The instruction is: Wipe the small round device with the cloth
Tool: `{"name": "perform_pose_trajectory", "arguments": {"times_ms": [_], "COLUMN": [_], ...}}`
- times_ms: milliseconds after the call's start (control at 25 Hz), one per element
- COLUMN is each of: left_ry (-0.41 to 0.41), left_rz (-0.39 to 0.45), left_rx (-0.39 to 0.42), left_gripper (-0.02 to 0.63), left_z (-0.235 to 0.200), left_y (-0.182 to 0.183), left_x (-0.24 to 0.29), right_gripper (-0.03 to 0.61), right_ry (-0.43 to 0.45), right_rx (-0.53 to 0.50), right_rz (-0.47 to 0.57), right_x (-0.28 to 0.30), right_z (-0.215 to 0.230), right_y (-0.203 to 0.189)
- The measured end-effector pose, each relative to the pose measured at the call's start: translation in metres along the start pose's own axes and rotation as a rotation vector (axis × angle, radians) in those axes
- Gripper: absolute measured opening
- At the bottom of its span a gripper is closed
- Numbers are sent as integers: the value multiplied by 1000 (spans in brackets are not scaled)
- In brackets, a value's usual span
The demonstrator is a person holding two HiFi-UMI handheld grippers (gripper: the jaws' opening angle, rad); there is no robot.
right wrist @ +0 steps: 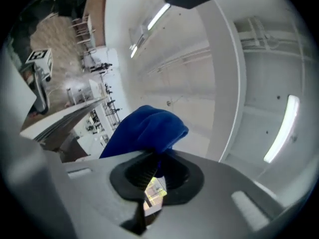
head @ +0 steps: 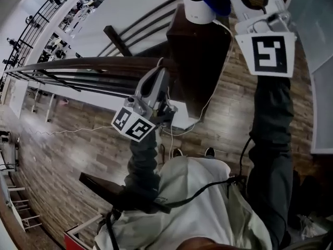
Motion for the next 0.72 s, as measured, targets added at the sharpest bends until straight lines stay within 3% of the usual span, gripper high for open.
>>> {"name": "perform_pose_trajectory", "arguments": {"times_ms": [160,240,360,480,720], "left_ry": [-13,-6,14,27,31], "left_rz": [-20,-25,-21,-10,6], "left_rx": [-12,-13,-8,5,38], "left_gripper": [5,5,5,5,5], "left_z": [4,1,-5,-5,-2], "left_y": [-7,-6,-2,3,0], "left_x": [-2,-2,-7,-12,-15], "right_gripper": [18,18,18,18,18], "right_ry": [2,12,99,145,-24], "right_rx": [-155,-183,-168,-30,390], "right_rz": [-31,-35,-71,-28,84], "right_x": [-7,-12,-20,-34,-105], "right_z": [-46,-59,-78,-85,-82], "right_y": [0,-2,-7,-8,-19]}}
Point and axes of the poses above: the fingertips, and each gripper's own axes: x forward along the fingers, z to its right, y out of its top, the point moved 8 cm from there along -x, backward along the fingers, and after that the axes turned 5 degrees about -z, right-handed, at the moved point
